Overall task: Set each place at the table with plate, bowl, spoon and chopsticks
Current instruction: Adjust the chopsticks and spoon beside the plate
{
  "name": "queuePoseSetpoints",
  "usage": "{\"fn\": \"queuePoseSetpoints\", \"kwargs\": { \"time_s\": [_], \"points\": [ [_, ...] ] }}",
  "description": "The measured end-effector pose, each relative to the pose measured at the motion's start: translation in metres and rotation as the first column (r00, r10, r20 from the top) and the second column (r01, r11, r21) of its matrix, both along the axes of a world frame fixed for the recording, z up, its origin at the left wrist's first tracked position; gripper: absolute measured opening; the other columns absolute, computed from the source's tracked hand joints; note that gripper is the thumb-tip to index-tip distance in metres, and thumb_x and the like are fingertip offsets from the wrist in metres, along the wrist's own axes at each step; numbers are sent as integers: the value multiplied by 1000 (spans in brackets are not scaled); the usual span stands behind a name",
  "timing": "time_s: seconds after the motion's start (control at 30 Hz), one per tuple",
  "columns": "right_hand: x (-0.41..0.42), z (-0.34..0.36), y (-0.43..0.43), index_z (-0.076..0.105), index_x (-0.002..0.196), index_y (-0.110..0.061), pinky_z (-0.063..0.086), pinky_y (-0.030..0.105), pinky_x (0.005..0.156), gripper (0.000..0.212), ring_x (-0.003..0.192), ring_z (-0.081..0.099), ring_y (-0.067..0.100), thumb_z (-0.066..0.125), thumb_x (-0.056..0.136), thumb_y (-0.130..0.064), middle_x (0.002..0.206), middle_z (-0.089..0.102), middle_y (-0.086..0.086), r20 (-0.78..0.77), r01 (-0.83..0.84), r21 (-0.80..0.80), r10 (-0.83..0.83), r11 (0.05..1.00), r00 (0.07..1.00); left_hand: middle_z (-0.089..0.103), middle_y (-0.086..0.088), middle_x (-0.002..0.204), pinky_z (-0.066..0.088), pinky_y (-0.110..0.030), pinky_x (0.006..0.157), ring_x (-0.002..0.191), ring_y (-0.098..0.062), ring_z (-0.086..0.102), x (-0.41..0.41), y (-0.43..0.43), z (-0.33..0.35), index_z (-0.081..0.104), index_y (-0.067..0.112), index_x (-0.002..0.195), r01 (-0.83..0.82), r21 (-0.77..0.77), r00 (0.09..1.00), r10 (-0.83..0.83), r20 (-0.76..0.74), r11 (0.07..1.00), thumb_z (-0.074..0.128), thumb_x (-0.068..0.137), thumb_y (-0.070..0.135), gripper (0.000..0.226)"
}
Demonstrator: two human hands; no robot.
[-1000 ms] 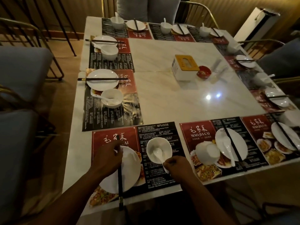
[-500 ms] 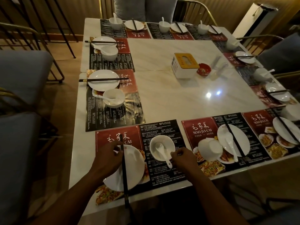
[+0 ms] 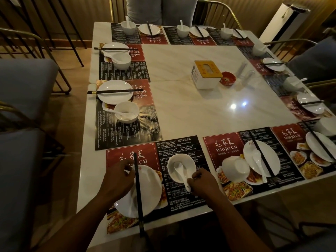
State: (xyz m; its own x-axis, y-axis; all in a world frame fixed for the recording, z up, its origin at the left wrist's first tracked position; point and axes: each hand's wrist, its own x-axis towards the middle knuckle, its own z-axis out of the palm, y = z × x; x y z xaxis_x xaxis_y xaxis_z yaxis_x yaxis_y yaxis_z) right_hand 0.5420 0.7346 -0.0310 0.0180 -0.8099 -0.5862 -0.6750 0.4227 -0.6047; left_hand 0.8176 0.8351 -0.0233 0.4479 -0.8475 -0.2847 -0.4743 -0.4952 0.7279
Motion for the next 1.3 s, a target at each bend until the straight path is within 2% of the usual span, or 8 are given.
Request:
{"fn": "queuePoseSetpoints", "kwargs": {
  "time_s": [0.17,0.37,0.5,0.67,0.87,1.03,1.17,1.3],
  "points": [
    [-5,0,-1,56,91,-25,63,43,68,14,79,70,21,68,83,-27,91,67,3,-31,-5,-79,2,997,1000,66,7,108,41,-11,63,84,0,60,-4,-4,-3,61,25,125,19,-8,1000,-19,-18,1000,68,93,22,33],
    [-7,-1,-12,57,112,-21,47,28,72,19,92,62,13,59,94,-23,99,64,-4,-126,-148,-184,126,972,984,67,1,116,45,-18,74,93,-6,59,-26,-18,0,58,21,132,43,-3,999,-43,-24,999,63,95,17,37],
    [-8,-5,-17,61,107,-20,45,24,71,13,89,61,9,60,94,-22,94,63,-7,-140,-192,-178,169,965,976,68,5,113,41,-12,65,86,0,58,-44,-25,3,60,21,127,79,11,997,-79,-21,997,61,96,20,31],
    [-11,-9,-21,62,102,-20,35,13,59,8,79,56,5,62,94,-21,87,61,-8,-162,-235,-215,203,948,966,64,16,106,42,-10,69,85,9,57,-69,-29,7,64,30,116,159,36,982,-154,-112,987,58,98,16,24],
    [-16,-10,-26,63,101,-22,40,15,63,8,80,58,3,64,93,-24,89,63,-9,-167,-264,-203,232,943,958,67,13,123,41,-5,71,85,13,58,-90,-32,3,61,31,130,214,46,962,-203,-183,976,57,97,16,37],
    [-17,0,-27,65,105,-20,46,21,69,15,84,62,6,63,94,-30,96,68,-5,-120,-261,-170,243,950,963,65,14,111,43,-11,69,89,6,60,-89,-34,1,61,34,120,174,46,970,-163,-182,984,63,95,17,30],
    [-31,13,-32,67,102,-22,52,28,82,19,88,62,6,61,93,-38,95,68,-8,-112,-265,-173,248,949,962,64,16,95,39,-12,67,89,1,60,-84,-44,2,63,32,105,75,-18,995,-76,-70,997,66,92,12,24],
    [-60,36,-56,70,107,-24,52,18,76,19,86,62,1,66,91,-32,97,68,-12,-59,-282,-194,276,940,959,66,6,99,43,-19,67,88,-11,63,-97,-71,9,66,24,108,26,-95,999,-22,45,995,66,90,9,23]
  ]
}}
